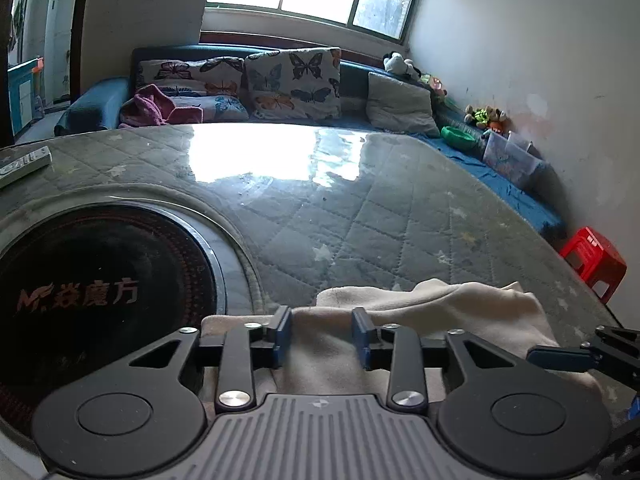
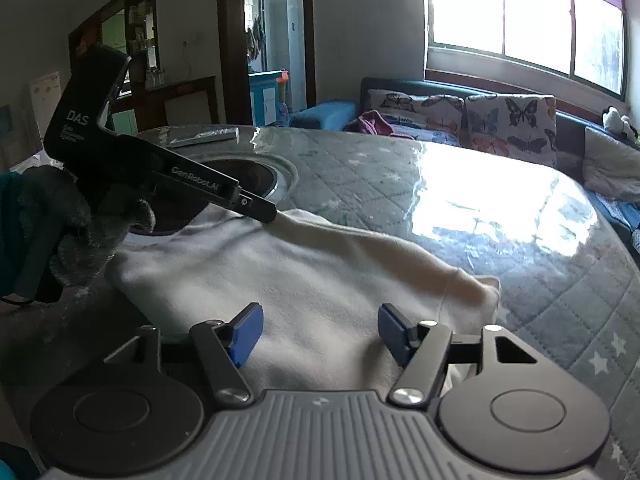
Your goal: Fold clothes
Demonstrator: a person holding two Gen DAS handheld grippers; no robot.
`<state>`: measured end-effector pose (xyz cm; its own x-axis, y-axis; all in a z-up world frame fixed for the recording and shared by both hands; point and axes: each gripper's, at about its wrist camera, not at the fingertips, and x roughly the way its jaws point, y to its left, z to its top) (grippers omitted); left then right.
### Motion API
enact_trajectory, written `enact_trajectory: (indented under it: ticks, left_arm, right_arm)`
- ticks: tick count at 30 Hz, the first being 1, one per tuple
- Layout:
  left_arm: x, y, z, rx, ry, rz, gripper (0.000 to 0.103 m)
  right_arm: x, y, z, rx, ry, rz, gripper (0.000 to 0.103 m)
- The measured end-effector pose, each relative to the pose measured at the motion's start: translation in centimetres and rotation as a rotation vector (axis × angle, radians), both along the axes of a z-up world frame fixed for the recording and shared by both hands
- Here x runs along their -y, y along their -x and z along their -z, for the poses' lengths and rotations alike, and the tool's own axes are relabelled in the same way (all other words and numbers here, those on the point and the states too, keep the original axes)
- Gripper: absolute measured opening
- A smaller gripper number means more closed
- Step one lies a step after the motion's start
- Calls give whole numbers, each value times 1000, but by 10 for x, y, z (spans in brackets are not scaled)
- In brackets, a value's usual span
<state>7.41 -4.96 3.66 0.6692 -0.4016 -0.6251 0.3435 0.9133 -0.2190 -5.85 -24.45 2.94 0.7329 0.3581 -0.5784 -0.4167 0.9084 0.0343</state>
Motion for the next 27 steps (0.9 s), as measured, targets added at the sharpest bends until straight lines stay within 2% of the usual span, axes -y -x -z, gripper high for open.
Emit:
enact_trajectory:
  ticks: [3, 5, 8, 11, 13, 15, 18, 27]
  left_arm:
    - [-5, 9, -3, -1, 1, -9, 51]
    - [-9, 13, -4, -5, -5, -25, 57]
    - [-14, 20, -6, -6, -12, -47, 59]
    - [-21, 28, -7, 2, -20, -70, 71]
    - [-27, 34, -9, 22, -27, -86, 76]
    - [-33, 41, -11, 50, -24, -103, 91]
    - [-42, 51, -16, 102, -18, -130, 103]
    - [-66, 59, -27, 151, 9, -199, 103]
  right_arm:
    - [-5, 4, -3, 11, 9, -5, 77]
    - [-9, 6, -5, 22, 15, -15, 77]
    - [-16, 9, -10, 31, 27, -38, 78]
    - [-27, 12, -13, 39, 43, -68, 79]
    - [-34, 14, -15, 47, 54, -85, 84]
    - [-41, 17, -16, 56, 67, -98, 88]
    - [-51, 18, -16, 67, 80, -109, 94]
    - [-64, 13, -17, 66, 55, -110, 103]
